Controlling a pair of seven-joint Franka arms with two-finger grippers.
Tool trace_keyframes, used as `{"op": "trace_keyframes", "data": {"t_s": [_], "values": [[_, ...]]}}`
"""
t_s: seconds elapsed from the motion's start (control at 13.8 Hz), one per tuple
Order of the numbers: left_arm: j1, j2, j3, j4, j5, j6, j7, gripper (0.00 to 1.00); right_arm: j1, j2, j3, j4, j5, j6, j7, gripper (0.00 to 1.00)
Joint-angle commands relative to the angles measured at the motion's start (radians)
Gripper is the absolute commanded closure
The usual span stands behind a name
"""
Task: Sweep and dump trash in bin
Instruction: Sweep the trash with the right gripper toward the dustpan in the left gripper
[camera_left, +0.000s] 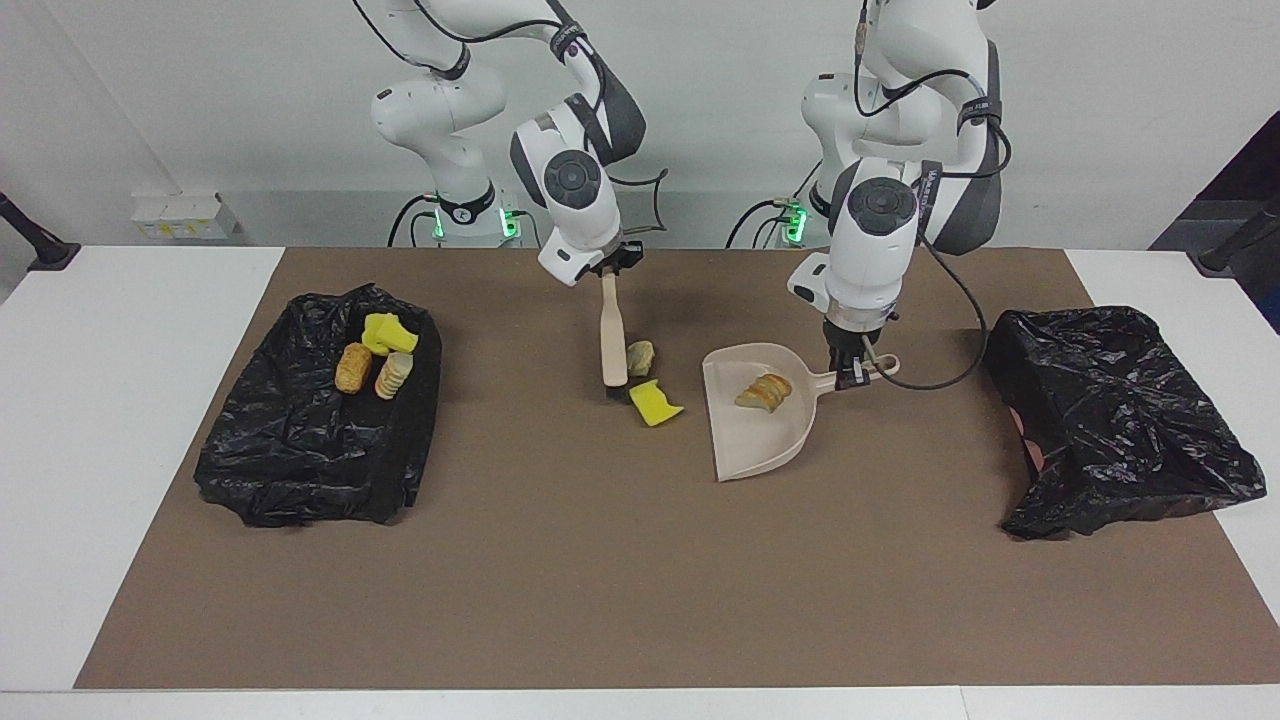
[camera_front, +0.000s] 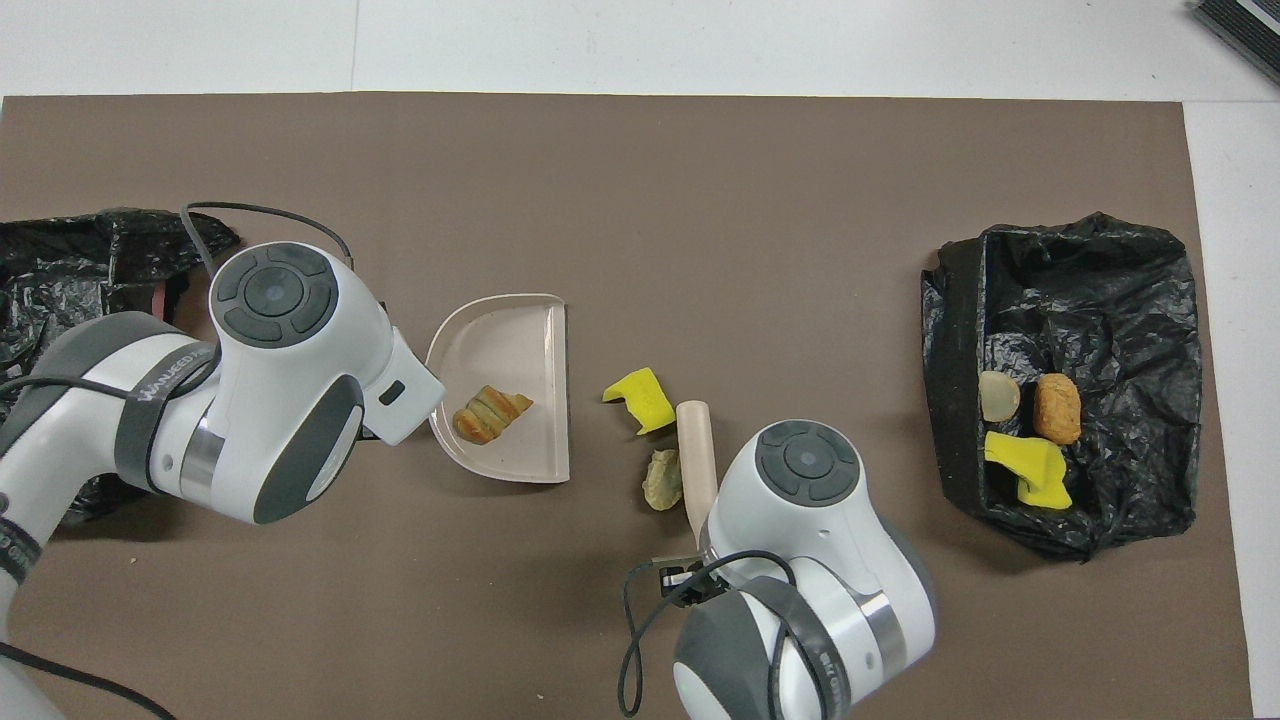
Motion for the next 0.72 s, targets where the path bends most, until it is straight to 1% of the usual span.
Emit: {"op": "trace_keyframes", "data": {"t_s": [0.0, 0.07, 0.22, 0.36, 0.43, 0.58, 0.65], "values": [[-0.037, -0.059, 0.003, -0.077, 0.015, 0.009, 0.002, 1.00, 0.019, 0.060, 0.004, 0.003, 0.000, 0.087, 0.015, 1.00], [-0.041, -0.061, 0.001, -0.078, 0.014, 0.009, 0.001, 1.00, 0.016, 0.067, 0.004, 0.009, 0.009, 0.093, 0.012, 1.00], [-0.071, -0.073, 0.000, -0.098, 0.014, 0.029, -0.034, 1.00, 0.016, 0.071, 0.006, 0.014, 0.098, 0.124, -0.025, 1.00], [-0.096, -0.076, 0.000, -0.121, 0.014, 0.049, -0.091, 1.00, 0.066, 0.079, 0.006, 0.015, 0.217, 0.220, -0.068, 1.00], [-0.105, -0.076, -0.002, -0.141, 0.014, 0.079, -0.113, 1.00, 0.080, 0.080, 0.006, 0.017, 0.278, 0.258, -0.069, 1.00], [-0.117, -0.076, -0.003, -0.184, 0.014, 0.144, -0.146, 1.00, 0.097, 0.097, 0.006, 0.058, 0.346, 0.267, -0.063, 1.00], [-0.130, -0.076, -0.002, -0.196, 0.014, 0.159, -0.160, 1.00, 0.111, 0.100, 0.006, 0.079, 0.348, 0.259, -0.053, 1.00]]}}
